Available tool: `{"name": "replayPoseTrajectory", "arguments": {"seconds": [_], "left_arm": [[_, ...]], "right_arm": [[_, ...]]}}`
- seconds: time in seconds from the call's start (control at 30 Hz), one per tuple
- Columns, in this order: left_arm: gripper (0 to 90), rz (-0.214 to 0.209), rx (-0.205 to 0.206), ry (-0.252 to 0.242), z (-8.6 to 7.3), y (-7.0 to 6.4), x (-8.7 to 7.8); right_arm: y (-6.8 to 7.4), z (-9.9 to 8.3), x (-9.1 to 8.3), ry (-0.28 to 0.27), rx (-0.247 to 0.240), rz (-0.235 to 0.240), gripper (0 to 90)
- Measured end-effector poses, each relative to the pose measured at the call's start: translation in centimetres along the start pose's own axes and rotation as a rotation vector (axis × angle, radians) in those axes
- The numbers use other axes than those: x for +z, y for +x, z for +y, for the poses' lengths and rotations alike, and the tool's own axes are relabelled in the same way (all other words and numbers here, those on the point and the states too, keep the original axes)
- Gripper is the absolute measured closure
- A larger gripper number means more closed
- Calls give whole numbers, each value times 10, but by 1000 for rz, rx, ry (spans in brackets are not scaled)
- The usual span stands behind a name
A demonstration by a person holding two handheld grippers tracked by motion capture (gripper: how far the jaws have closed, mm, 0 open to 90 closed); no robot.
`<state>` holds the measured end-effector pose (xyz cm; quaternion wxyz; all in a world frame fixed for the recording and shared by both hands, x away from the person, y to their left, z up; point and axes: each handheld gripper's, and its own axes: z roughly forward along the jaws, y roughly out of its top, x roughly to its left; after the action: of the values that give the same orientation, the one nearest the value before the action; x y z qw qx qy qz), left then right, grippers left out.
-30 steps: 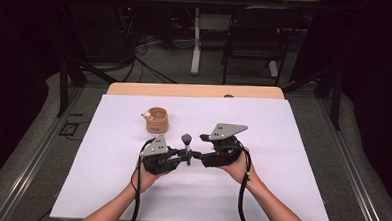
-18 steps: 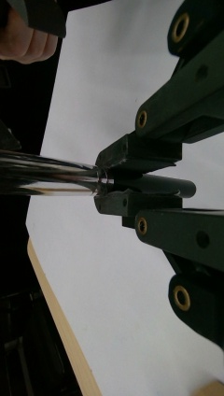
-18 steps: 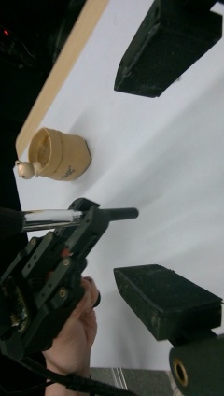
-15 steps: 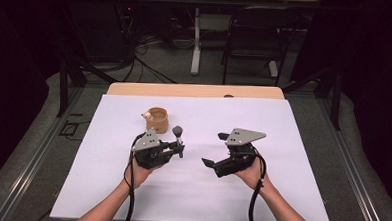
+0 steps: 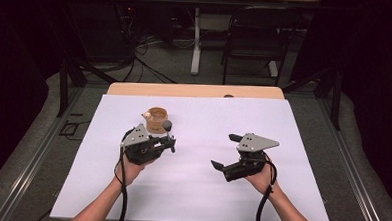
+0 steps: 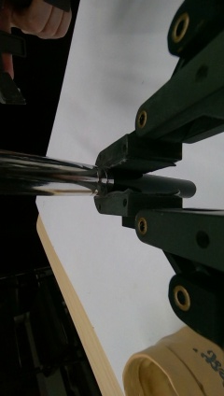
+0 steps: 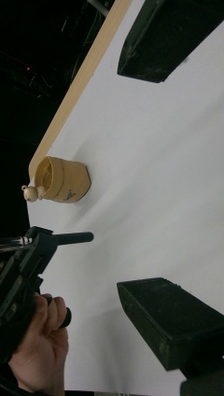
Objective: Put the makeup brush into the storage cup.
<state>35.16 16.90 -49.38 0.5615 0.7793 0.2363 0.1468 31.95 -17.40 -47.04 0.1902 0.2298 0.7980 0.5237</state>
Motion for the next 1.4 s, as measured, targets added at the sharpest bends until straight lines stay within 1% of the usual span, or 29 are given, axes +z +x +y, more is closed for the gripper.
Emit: {"name": "replayPoseTrajectory", "arguments": {"seconds": [0.03,0.07,0.13,0.17,0.2,0.23,0.27,0.3,0.33,0.4,0.43,0.47,0.53,0.57,0.6,0.63,0.67,0.73,0.83,0.9,0.97,1.0,1.07,1.1,1.13,1.17,1.27,1.37,1.4], "left_arm": [[789,-11,2,4,0,2,-2],[789,2,4,7,0,2,-3],[789,8,0,4,0,4,-6],[789,9,2,4,0,5,-7],[789,1,4,3,1,7,-9],[789,12,1,-1,1,7,-10],[789,13,1,1,2,8,-11],[789,20,-1,2,3,9,-12],[789,13,-4,6,3,10,-12],[789,24,-3,16,4,10,-11],[789,32,-1,23,4,10,-12],[789,35,0,29,5,11,-12],[789,32,-3,21,6,12,-12],[789,39,0,24,7,12,-13],[789,25,-1,20,7,13,-13],[789,36,0,16,8,13,-13],[789,34,4,20,9,13,-14],[789,40,5,15,11,14,-15],[789,55,8,11,13,17,-18],[789,54,4,5,14,19,-20],[789,61,1,2,15,22,-22],[789,66,0,-1,16,23,-23],[789,81,-8,0,17,26,-25],[789,83,-8,-6,18,28,-25],[789,84,-11,-3,19,29,-26],[789,90,-11,-5,19,30,-26],[789,102,-12,2,20,34,-28],[789,116,-17,-9,22,38,-31],[789,120,-15,-8,23,40,-32]], "right_arm": [[1,0,0,-1,-5,-5,0],[2,0,-1,-4,-4,-10,0],[4,-3,-3,-3,-13,-15,0],[4,-5,-5,-5,-11,-16,0],[4,-8,-7,-10,-8,-13,0],[4,-10,-9,-11,-11,-18,0],[4,-12,-11,-11,-11,-25,0],[3,-13,-13,-16,-9,-29,0],[2,-15,-15,-20,-5,-33,0],[0,-19,-21,-29,5,-47,0],[-1,-22,-24,-51,9,-63,0],[-2,-24,-28,-55,17,-68,0],[-4,-29,-34,-65,19,-82,0],[-4,-32,-38,-60,21,-85,0],[-4,-34,-41,-55,19,-89,0],[-4,-37,-43,-59,16,-93,0],[-5,-40,-45,-55,15,-97,0],[-6,-44,-50,-60,20,-102,0],[-8,-52,-55,-51,37,-107,0],[-8,-56,-59,-51,31,-109,0],[-8,-60,-64,-54,34,-140,0],[-8,-62,-66,-58,31,-146,0],[-8,-66,-70,-66,32,-143,0],[-9,-68,-71,-55,35,-144,0],[-9,-70,-71,-52,38,-141,0],[-9,-72,-72,-34,38,-138,0],[-10,-74,-73,-23,41,-136,0],[-12,-75,-74,-36,41,-137,0],[-12,-75,-74,-31,41,-136,0]]}}
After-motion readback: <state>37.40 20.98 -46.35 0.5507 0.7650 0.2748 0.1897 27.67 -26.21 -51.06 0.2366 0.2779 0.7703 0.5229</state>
